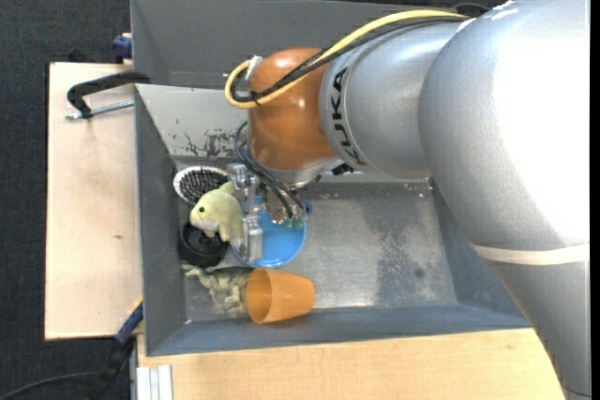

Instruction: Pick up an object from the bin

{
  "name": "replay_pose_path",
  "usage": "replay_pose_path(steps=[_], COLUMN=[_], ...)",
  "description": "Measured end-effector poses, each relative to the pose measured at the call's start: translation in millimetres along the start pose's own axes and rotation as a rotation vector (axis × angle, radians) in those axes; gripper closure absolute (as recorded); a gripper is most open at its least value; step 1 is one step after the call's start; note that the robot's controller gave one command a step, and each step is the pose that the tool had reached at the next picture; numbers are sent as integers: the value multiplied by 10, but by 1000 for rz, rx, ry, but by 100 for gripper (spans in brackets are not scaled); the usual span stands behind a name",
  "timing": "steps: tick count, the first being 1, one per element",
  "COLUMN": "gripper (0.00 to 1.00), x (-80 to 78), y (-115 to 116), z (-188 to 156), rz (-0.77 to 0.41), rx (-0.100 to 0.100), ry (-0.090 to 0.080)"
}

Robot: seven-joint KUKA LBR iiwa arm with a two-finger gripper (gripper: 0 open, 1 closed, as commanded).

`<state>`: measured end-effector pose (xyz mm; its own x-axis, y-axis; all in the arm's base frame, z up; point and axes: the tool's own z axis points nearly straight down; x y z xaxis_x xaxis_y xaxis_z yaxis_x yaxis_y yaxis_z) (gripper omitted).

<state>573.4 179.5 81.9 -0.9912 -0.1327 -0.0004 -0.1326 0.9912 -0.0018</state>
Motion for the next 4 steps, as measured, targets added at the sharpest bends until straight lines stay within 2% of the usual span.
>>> replay_pose_path(steps=[1,2,3,4], gripper=[0,100,0,0], x=[722,729,744,707], y=[-1116,-1084,-1089,-1284], z=[78,98,112,115], rz=[-150,-153,-153,-74], rx=[-2,-3,-3,-3], ry=[-14,-9,-4,-5])
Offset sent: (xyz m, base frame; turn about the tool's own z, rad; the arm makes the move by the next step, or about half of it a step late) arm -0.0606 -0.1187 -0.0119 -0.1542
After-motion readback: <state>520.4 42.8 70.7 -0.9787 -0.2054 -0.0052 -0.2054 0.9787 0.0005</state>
